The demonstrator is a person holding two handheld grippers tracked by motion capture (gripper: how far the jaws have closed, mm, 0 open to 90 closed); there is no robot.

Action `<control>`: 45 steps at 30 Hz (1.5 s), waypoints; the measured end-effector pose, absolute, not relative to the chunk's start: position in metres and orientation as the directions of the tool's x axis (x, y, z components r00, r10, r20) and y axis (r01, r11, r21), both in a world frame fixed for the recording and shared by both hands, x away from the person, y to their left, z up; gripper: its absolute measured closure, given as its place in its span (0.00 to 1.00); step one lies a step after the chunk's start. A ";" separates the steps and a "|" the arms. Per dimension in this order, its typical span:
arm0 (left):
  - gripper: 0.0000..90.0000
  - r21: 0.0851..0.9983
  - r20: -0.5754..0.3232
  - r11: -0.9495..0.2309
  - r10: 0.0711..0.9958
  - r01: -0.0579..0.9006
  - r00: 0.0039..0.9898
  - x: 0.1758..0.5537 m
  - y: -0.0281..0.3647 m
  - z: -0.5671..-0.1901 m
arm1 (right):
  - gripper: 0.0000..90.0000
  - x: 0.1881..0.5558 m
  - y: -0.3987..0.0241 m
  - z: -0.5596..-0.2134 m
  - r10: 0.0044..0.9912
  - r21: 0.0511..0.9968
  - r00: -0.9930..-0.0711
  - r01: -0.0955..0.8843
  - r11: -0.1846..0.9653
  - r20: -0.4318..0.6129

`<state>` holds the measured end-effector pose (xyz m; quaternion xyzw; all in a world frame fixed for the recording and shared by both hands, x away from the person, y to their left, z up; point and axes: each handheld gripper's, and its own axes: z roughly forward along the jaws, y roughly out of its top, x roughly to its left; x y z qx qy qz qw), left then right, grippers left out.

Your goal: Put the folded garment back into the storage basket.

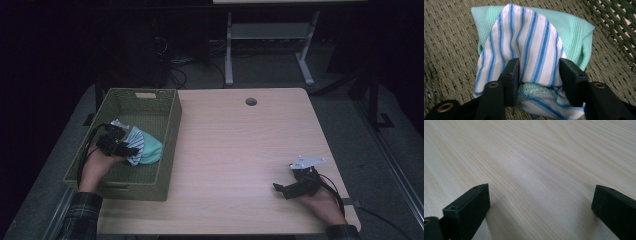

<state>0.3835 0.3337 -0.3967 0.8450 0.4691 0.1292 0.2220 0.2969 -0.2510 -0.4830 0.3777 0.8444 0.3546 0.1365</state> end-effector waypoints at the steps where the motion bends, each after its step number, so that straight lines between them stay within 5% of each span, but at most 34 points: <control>1: 0.51 0.500 0.008 -0.456 0.852 0.736 0.523 0.383 0.334 -0.396 | 0.02 0.297 -0.251 -0.483 0.734 0.703 -0.678 0.540 0.463 0.036; 7: 0.30 0.550 0.015 -0.427 0.864 0.718 0.503 0.381 0.337 -0.388 | 0.02 0.297 -0.251 -0.483 0.735 0.702 -0.677 0.542 0.463 0.038; 15: 0.20 0.614 -0.026 -0.394 0.856 0.684 0.516 0.377 0.331 -0.373 | 0.02 0.297 -0.251 -0.483 0.735 0.702 -0.677 0.541 0.463 0.037; 45: 0.18 0.710 -0.059 -0.479 0.690 0.516 0.722 0.355 0.222 -0.320 | 0.02 0.295 -0.251 -0.483 0.740 0.703 -0.672 0.543 0.459 0.036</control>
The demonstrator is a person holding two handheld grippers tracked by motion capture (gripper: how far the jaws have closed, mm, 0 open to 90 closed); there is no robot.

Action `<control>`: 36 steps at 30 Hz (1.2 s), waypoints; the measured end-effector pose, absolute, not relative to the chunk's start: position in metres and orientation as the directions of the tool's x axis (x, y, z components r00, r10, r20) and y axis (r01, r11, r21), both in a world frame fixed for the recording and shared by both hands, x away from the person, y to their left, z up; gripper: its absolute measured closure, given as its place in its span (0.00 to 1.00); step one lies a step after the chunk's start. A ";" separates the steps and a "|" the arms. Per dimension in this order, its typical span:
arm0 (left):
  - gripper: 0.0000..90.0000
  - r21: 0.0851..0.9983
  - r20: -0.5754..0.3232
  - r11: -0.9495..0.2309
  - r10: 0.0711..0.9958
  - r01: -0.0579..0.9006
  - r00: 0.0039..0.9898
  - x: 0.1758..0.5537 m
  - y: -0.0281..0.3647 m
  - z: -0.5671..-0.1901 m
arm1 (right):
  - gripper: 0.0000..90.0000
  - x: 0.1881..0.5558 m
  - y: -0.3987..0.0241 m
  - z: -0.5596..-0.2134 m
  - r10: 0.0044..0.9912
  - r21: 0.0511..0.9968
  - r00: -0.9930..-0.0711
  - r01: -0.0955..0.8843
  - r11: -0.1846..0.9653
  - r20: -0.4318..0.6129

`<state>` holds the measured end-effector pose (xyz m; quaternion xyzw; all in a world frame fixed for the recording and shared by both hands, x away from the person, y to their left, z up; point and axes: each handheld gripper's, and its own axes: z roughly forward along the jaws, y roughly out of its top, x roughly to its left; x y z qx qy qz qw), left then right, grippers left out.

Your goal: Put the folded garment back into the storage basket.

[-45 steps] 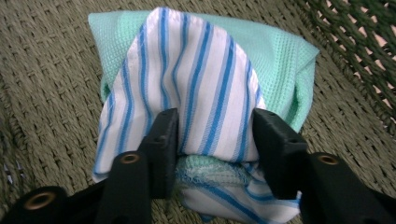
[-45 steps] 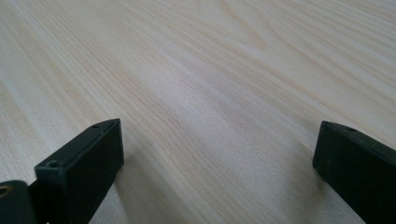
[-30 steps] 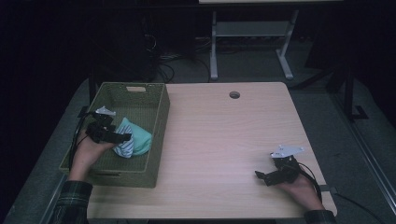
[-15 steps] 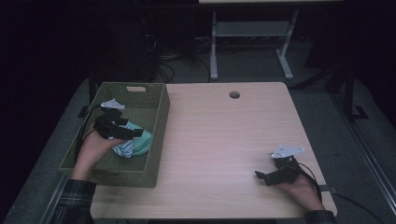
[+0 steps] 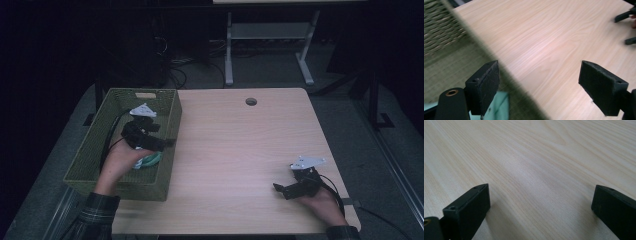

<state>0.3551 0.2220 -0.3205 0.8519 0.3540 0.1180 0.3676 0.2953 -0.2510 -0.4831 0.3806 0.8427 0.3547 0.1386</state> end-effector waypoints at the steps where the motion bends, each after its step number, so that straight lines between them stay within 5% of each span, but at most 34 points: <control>1: 0.18 0.712 -0.058 -0.485 0.680 0.508 0.731 0.354 0.216 -0.321 | 0.02 0.295 -0.251 -0.483 0.740 0.703 -0.671 0.544 0.458 0.037; 17: 0.19 0.732 -0.055 -0.521 0.596 0.438 0.801 0.344 0.152 -0.337 | 0.02 0.295 -0.251 -0.483 0.739 0.703 -0.673 0.543 0.460 0.036; 36: 0.19 0.697 -0.059 -0.576 0.549 0.428 0.834 0.334 0.098 -0.398 | 0.02 0.295 -0.251 -0.483 0.738 0.704 -0.674 0.541 0.460 0.036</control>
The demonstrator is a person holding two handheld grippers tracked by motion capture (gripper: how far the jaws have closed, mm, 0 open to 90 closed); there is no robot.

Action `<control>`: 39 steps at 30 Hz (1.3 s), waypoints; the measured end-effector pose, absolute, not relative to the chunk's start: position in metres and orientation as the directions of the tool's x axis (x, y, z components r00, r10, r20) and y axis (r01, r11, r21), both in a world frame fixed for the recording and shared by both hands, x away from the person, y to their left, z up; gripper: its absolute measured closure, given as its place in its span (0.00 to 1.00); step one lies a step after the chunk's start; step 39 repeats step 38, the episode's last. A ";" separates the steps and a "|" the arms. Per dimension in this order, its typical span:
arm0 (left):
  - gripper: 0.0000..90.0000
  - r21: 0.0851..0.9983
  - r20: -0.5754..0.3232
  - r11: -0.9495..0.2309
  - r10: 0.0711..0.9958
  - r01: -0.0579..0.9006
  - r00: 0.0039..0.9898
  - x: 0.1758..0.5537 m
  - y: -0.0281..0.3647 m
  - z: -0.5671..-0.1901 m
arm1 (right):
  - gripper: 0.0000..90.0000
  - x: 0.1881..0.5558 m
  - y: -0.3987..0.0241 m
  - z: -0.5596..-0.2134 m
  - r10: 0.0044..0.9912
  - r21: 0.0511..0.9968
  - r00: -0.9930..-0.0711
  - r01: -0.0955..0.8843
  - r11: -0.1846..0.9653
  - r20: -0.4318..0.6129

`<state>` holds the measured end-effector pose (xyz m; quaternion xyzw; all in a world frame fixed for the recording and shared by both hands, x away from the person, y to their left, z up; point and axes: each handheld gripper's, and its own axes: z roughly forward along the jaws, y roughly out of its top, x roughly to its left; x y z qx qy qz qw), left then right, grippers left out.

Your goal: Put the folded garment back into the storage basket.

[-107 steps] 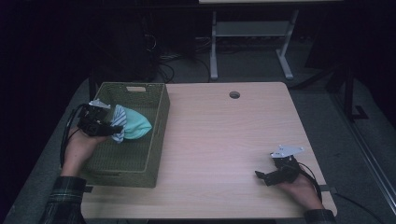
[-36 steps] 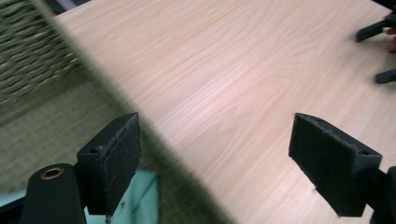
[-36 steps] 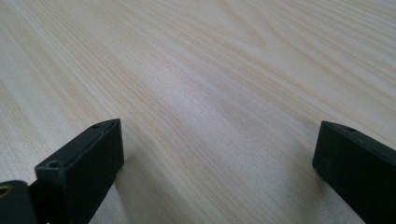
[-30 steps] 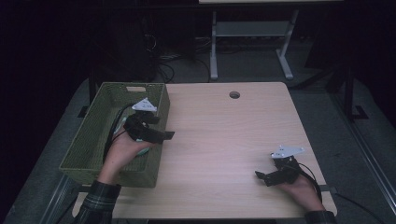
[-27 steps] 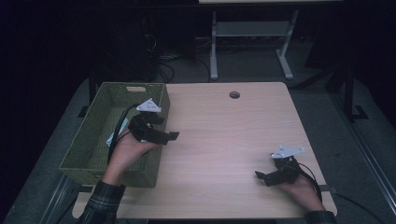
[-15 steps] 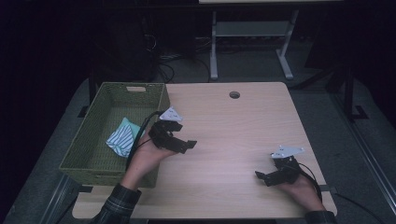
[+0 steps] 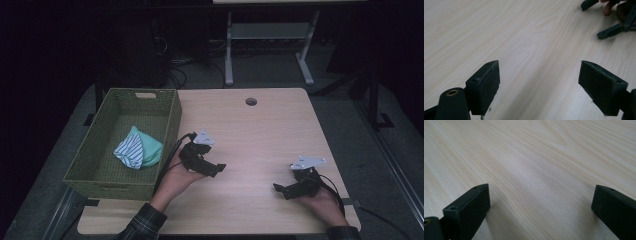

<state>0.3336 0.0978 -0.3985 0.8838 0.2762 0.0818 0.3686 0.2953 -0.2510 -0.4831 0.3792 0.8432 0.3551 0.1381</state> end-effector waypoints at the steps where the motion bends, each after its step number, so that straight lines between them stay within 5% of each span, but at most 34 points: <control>1: 0.19 0.690 -0.053 -0.586 0.544 0.424 0.838 0.333 0.096 -0.403 | 0.02 0.295 -0.251 -0.483 0.739 0.703 -0.673 0.543 0.459 0.037; 24: 0.19 0.642 0.019 -0.632 0.580 0.435 0.815 0.336 0.085 -0.465 | 0.02 0.295 -0.251 -0.483 0.736 0.703 -0.676 0.540 0.462 0.036; 39: 0.19 0.667 0.006 -0.609 0.580 0.429 0.815 0.334 0.090 -0.471 | 0.02 0.295 -0.251 -0.483 0.735 0.703 -0.677 0.540 0.463 0.035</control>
